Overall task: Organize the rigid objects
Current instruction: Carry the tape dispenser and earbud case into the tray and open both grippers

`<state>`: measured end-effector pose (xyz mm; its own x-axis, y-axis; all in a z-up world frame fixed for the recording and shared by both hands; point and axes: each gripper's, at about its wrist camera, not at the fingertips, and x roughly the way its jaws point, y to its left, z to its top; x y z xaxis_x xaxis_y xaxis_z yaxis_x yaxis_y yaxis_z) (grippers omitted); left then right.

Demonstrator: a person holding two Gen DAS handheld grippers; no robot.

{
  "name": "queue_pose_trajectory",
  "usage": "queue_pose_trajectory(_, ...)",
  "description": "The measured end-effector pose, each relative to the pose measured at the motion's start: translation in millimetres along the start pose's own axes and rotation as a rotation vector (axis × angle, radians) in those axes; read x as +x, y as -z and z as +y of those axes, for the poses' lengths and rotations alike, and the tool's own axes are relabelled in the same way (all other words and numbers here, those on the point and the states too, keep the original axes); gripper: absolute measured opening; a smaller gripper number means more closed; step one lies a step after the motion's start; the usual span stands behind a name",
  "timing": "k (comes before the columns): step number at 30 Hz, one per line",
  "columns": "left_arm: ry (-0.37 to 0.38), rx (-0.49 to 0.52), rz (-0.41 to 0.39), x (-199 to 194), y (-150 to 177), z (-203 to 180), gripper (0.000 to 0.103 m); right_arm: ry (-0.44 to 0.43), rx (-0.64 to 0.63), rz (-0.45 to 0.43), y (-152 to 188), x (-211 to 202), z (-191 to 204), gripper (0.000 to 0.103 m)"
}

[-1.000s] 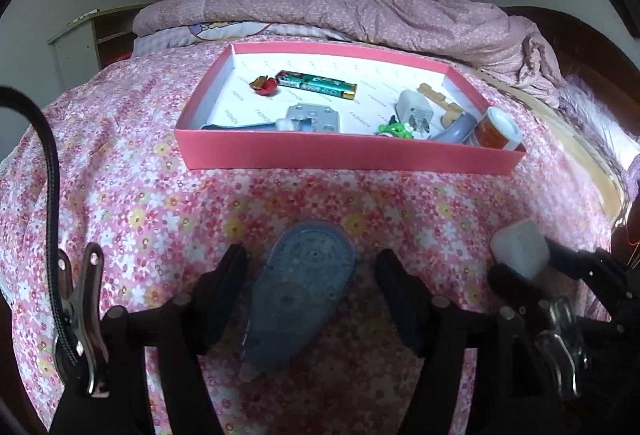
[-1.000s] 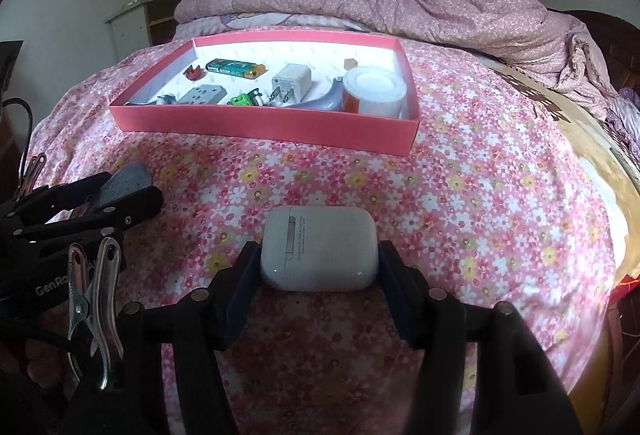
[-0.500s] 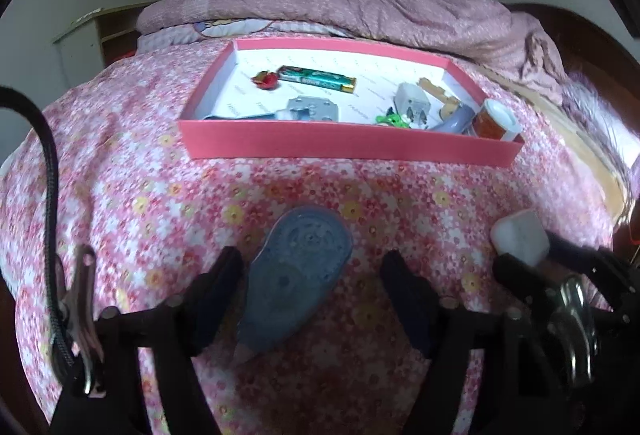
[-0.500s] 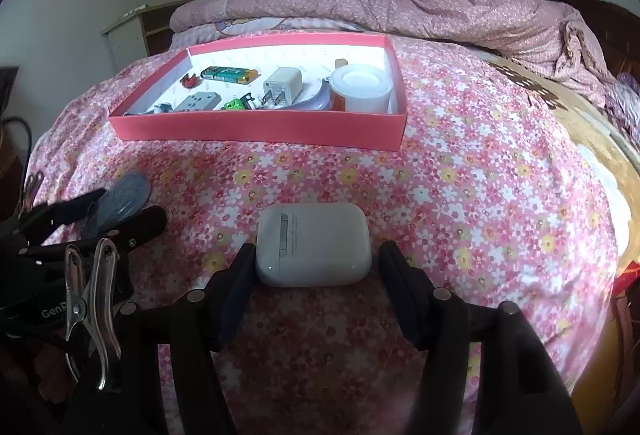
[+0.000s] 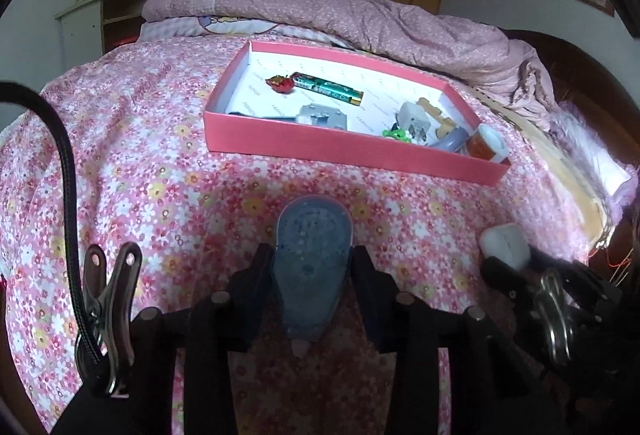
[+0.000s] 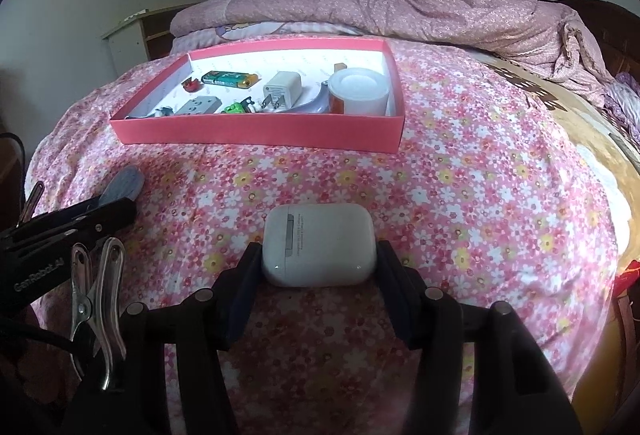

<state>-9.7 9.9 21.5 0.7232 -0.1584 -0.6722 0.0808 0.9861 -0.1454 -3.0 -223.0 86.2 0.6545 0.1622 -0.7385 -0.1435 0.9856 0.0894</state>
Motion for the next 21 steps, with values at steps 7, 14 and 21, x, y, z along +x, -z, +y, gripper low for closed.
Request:
queue_pose_trajectory(7,0.001,0.052,-0.028,-9,-4,-10,0.041,-0.043,0.005,-0.003,0,-3,-1,0.057)
queue_pose_trajectory(14,0.029,0.042,-0.052,-10,-26,-10,0.041,-0.085,-0.032,-0.023,-7,-8,6,0.057)
queue_pose_trajectory(21,0.007,0.055,-0.085,-8,-63,-9,0.042,-0.12,-0.059,-0.047,-40,-10,9,0.057)
